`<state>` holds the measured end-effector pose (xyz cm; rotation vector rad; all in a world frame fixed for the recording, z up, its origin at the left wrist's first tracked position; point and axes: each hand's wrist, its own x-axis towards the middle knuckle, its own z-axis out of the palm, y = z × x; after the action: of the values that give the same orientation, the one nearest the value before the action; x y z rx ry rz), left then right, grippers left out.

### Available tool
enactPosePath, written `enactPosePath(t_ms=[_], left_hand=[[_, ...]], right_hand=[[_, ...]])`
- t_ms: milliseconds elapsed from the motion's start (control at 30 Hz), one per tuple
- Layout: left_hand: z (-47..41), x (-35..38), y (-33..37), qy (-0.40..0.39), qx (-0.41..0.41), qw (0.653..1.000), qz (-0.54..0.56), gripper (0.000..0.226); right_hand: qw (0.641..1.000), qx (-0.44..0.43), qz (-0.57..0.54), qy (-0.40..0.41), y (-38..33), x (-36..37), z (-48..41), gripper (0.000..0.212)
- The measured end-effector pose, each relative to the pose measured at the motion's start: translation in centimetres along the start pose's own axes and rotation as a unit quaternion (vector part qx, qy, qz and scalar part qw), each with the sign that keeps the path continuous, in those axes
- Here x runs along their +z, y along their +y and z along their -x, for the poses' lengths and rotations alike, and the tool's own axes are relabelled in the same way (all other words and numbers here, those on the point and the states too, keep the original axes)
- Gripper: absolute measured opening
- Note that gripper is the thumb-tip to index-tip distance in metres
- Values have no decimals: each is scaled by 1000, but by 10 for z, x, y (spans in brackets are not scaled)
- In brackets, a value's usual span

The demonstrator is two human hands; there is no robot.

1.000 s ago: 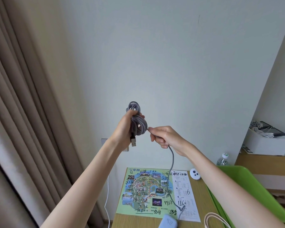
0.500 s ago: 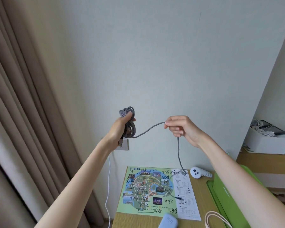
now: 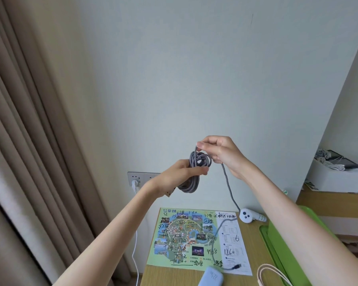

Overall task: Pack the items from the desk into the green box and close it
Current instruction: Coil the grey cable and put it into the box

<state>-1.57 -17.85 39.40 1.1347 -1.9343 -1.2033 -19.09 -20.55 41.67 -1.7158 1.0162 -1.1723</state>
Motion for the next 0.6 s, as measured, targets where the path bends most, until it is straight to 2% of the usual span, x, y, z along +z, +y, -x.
enactPosePath(t_ms=[167,333,433,533,600], left_hand=[[4,-6,13,17,-11,993,120,26],[-2,-15,18,127,1,978,168,28],[-4,-15,21,164,0,968,190,35],[-5,-12,18,166,-1,965,205,54],[-6,-11,17,133,14,969,209,45]], right_hand=[[999,19,-35,30,12,-3,5,32],[998,47,-49,2,25,-1,11,38],[997,46,-54,-30,24,4,13,37],[996,35,-43,-62,20,11,13,38],[996,36,-37,-78,18,16,13,40]])
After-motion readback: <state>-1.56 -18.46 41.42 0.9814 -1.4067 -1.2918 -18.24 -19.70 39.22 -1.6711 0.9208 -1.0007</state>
